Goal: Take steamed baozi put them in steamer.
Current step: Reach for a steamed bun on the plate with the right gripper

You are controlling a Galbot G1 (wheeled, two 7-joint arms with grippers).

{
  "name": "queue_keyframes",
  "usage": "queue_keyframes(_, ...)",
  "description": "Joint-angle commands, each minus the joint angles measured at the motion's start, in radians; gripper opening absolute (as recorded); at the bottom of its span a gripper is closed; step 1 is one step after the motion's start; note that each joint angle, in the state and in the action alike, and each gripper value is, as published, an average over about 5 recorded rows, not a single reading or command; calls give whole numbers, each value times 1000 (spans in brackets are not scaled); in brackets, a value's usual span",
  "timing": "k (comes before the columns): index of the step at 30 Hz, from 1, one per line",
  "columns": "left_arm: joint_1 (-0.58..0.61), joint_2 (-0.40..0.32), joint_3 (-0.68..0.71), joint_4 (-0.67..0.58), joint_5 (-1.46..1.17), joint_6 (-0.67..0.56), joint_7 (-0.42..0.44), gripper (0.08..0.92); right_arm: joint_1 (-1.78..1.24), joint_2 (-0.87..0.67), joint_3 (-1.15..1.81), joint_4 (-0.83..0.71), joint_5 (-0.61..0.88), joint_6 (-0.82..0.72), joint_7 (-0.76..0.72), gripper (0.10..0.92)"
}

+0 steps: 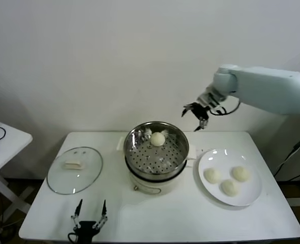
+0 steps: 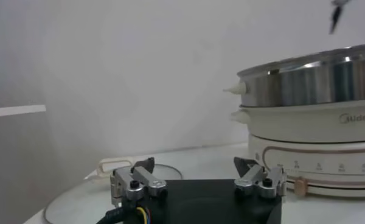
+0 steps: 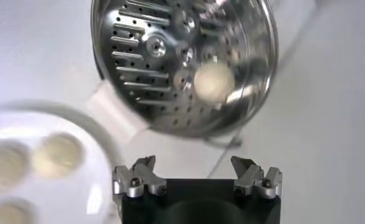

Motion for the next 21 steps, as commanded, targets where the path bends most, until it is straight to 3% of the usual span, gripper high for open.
queue_keyframes(1,1,2,-2,0,-2,-1,0,823,49,-217,-136,275,154,-448,87,823)
queue_keyframes(8,0,2,-12,7,-6,-5,-2,823,-115,-240,-39,283,72,-486,103,823)
queue_keyframes(21,0,-5,-22,24,-5,-8,-4,823,-408,-204,153,138,-40,-488,118,823)
